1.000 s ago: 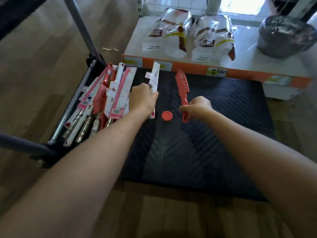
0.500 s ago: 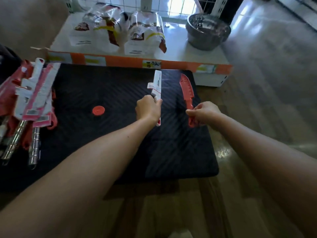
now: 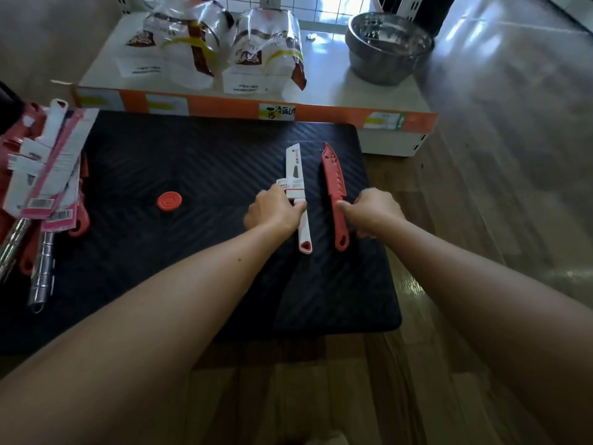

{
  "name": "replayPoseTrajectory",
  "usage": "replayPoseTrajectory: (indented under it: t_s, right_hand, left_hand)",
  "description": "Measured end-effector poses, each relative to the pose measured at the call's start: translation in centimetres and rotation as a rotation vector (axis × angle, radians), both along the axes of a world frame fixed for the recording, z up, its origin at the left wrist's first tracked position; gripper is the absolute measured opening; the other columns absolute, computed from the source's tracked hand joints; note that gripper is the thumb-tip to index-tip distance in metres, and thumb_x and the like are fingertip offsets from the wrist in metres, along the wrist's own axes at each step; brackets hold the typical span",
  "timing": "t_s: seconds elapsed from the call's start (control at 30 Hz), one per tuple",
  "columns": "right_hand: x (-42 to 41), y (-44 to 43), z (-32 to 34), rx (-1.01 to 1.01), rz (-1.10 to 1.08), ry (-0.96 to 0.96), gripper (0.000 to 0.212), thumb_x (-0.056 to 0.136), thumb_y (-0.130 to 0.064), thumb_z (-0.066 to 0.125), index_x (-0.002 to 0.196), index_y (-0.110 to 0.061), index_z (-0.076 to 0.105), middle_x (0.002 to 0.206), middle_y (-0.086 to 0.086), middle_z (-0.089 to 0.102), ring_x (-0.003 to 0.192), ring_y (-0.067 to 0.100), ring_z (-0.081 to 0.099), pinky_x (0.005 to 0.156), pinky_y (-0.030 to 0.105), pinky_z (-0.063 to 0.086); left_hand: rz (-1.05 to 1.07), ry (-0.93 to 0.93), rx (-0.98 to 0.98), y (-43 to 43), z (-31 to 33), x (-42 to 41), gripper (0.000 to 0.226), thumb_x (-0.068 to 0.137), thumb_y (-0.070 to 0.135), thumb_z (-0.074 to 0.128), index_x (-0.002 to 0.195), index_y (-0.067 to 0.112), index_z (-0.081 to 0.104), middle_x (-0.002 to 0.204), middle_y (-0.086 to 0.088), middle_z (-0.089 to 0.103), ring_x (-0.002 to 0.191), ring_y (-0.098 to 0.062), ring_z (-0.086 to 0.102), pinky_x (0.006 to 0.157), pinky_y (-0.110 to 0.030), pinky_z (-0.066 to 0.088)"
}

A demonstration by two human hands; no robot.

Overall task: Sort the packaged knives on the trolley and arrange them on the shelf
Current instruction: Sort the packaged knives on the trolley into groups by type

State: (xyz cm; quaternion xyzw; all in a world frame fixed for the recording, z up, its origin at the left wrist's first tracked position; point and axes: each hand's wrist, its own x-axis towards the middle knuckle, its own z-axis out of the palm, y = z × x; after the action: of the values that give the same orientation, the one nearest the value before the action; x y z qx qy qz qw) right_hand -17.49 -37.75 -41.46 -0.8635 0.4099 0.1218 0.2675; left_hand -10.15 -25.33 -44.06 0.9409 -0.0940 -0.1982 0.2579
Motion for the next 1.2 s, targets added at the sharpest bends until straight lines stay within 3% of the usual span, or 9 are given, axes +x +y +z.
replayPoseTrajectory:
  t_s: [0.07,0.17,0.37,0.57,0.77,1.03,1.2]
  right_hand:
    - [0.4,0.5,0.2,-0.155,0.079,-0.039,0.035,0.089,-0.045,0.051,0.100,-0.012,0.054,0.097,0.007,0.061,0.085,0.026,0.060,0.060,0.030,0.042]
    - [1.5,2.0,0.3,-0.132,0.137,-0.092,0.039,0.089,-0.040,0.053,0.116,-0.012,0.047,0.110,0.009,0.058,0.097,0.027,0.057,0.068,0.033,0.043]
    - [4.4,6.1,0.8,-0.141,0.249,-0.192,0.040,0.090,-0.035,0.053,0.123,-0.014,0.045,0.120,0.008,0.057,0.106,0.026,0.055,0.075,0.034,0.043]
    - [8.0,10.8,1.6,-0.091,0.365,-0.202,0.042,0.090,-0.034,0.053,0.125,-0.013,0.043,0.125,0.009,0.054,0.112,0.026,0.052,0.083,0.036,0.044]
    - [11.0,16.0,2.1,-0.039,0.432,-0.219,0.041,0.089,-0.036,0.055,0.122,-0.013,0.047,0.121,0.010,0.056,0.107,0.028,0.055,0.075,0.032,0.042]
    - [14.7,23.6,1.3,0.076,0.538,-0.254,0.028,0.089,-0.033,0.055,0.107,-0.012,0.056,0.103,0.003,0.057,0.084,0.018,0.051,0.070,0.029,0.045]
    - [16.1,27.9,0.6,0.170,0.585,-0.248,0.032,0.088,-0.033,0.055,0.104,-0.006,0.061,0.102,0.007,0.062,0.086,0.022,0.057,0.067,0.031,0.047]
  left_hand:
    - [0.008,-0.042,0.020,0.5,0.3,0.0,0.047,0.088,0.046,0.051,0.124,0.016,0.043,0.125,-0.009,0.045,0.107,-0.029,0.053,0.073,-0.036,0.038]
    - [0.000,-0.103,0.034,1.5,0.7,0.5,0.048,0.089,0.045,0.049,0.126,0.016,0.038,0.132,-0.010,0.037,0.116,-0.029,0.044,0.075,-0.036,0.037]
    - [-0.053,-0.182,0.106,5.1,1.9,3.1,0.052,0.091,0.045,0.047,0.131,0.014,0.037,0.134,-0.012,0.040,0.121,-0.031,0.043,0.085,-0.043,0.042]
    - [-0.064,-0.268,0.195,10.4,3.2,5.1,0.050,0.091,0.045,0.045,0.129,0.014,0.038,0.132,-0.010,0.046,0.119,-0.031,0.047,0.085,-0.043,0.043]
    - [-0.048,-0.273,0.245,17.0,3.7,6.7,0.048,0.090,0.044,0.048,0.124,0.012,0.042,0.127,-0.012,0.050,0.116,-0.033,0.048,0.087,-0.045,0.044]
    - [0.077,-0.269,0.316,26.9,3.9,9.4,0.049,0.086,0.041,0.055,0.122,0.009,0.046,0.121,-0.016,0.055,0.109,-0.037,0.053,0.083,-0.044,0.046]
    - [0.076,-0.228,0.342,30.9,3.1,9.9,0.056,0.084,0.042,0.059,0.125,0.007,0.042,0.118,-0.014,0.057,0.105,-0.034,0.055,0.081,-0.043,0.048]
